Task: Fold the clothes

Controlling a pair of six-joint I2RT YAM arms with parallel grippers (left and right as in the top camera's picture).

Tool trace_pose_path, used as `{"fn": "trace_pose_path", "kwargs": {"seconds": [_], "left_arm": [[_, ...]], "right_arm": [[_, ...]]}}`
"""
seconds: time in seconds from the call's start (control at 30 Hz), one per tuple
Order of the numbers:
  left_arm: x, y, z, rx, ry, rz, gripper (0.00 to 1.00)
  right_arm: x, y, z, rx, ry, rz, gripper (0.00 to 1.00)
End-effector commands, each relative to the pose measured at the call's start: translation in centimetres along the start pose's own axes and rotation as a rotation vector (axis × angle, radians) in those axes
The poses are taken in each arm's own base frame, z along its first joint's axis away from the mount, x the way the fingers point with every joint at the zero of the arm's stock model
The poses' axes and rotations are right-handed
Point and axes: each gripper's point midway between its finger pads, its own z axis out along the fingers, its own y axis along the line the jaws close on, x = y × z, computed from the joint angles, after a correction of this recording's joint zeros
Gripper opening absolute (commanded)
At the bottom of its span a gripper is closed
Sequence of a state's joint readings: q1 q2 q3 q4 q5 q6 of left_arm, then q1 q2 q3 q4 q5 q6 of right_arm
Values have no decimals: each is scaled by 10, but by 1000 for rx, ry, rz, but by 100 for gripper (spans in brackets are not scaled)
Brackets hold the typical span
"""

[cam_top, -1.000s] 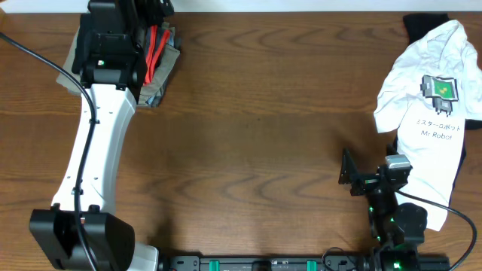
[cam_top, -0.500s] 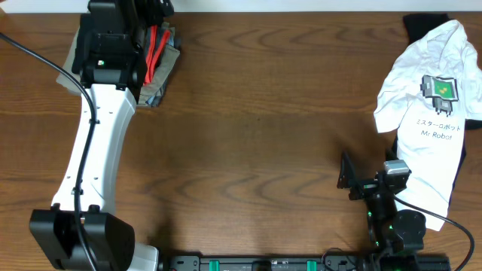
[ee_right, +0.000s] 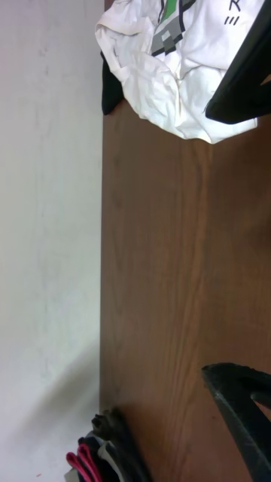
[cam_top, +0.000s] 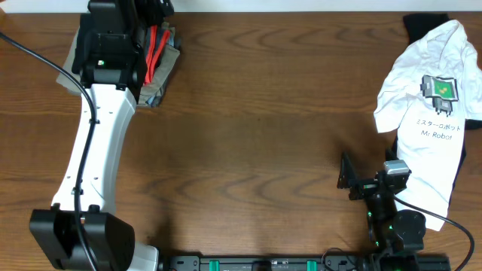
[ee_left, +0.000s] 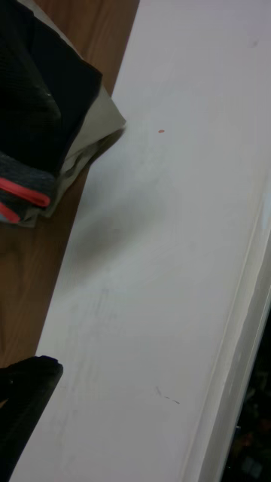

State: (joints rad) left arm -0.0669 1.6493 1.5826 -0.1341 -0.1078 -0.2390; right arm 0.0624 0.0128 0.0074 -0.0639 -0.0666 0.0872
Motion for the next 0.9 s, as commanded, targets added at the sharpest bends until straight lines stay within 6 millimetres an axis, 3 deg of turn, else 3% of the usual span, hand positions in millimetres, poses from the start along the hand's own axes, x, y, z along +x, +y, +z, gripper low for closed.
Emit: {"fn": "trace_pose_path", "kwargs": {"seconds": [0.0,0.47,0.57,0.7,0.87], "left_arm": [[-3,1,-1,-5,-7,0,98],[-3,1,-1,-5,-7,0,98],[-8,14,-1,-75,-32,21,98],[-7,13,-2,-73,-29,22,98],[13,22,-19,-110,85,45,98]], "right_arm": [[1,0,0,2,0,-7,99],[1,0,0,2,0,-7,99],[1,0,0,2,0,-7,99],[1,0,0,2,0,-7,99],[1,0,0,2,0,-7,99]]}}
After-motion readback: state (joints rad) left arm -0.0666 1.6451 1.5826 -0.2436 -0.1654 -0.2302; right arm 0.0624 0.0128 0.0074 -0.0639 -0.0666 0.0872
